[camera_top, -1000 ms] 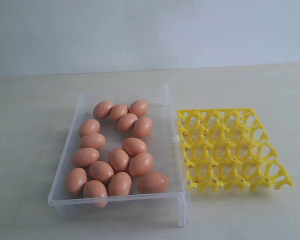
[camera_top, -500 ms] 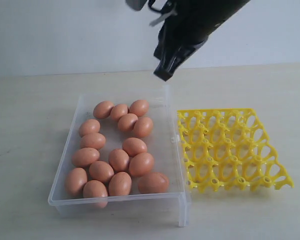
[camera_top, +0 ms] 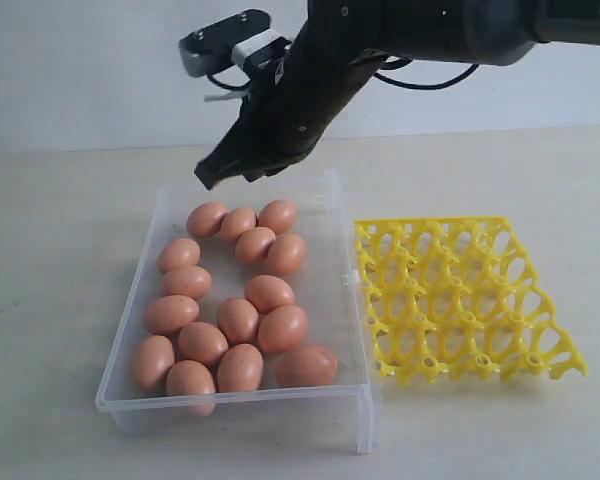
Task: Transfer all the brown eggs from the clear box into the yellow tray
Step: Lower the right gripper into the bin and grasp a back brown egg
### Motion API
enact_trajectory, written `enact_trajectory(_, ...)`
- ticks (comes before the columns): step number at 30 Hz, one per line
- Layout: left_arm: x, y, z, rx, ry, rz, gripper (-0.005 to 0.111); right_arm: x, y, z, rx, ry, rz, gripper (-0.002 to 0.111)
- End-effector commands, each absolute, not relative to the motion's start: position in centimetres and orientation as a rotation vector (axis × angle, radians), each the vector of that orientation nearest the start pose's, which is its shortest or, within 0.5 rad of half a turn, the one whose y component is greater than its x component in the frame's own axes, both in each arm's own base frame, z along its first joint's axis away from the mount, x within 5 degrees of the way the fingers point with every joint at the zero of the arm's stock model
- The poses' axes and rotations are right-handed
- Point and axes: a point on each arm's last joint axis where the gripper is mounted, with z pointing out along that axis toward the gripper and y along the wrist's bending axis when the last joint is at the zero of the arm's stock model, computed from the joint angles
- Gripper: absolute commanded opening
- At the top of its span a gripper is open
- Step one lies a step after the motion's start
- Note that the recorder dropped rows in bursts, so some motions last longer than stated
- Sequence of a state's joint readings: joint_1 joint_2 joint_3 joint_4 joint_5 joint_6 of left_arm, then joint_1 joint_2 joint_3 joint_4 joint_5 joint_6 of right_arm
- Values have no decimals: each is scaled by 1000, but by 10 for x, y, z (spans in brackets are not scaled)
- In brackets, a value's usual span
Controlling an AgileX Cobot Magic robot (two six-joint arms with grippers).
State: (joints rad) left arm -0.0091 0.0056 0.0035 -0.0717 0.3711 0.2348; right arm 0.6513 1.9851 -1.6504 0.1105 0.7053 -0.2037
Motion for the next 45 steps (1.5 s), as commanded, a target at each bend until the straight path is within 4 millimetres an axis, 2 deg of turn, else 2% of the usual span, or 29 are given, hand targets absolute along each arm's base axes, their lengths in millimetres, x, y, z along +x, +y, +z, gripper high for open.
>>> enact_trajectory(1, 53, -3, 181, 181, 1838, 85, 0, 367, 274, 254, -833, 2485, 197, 12)
enact_trajectory(5, 53, -3, 181, 181, 1838, 85, 0, 374, 268, 240, -544, 2718, 212, 38)
enact_trajectory(9, 53, -3, 181, 181, 1838, 85, 0, 380, 265, 224, -223, 2806, 226, 58)
enact_trajectory(19, 53, -3, 181, 181, 1838, 85, 0, 385, 282, 187, 166, 2898, 432, 59)
enact_trajectory(24, 53, -3, 181, 181, 1838, 85, 0, 392, 273, 177, 304, 2872, 316, 59)
enact_trajectory(29, 53, -3, 181, 181, 1838, 85, 0, 399, 269, 174, 328, 2828, 302, 59)
enact_trajectory(34, 53, -3, 181, 181, 1838, 85, 0, 402, 267, 164, 422, 2831, 303, 59)
enact_trajectory(45, 53, -3, 181, 181, 1838, 85, 0, 408, 271, 139, 417, 2838, 289, 59)
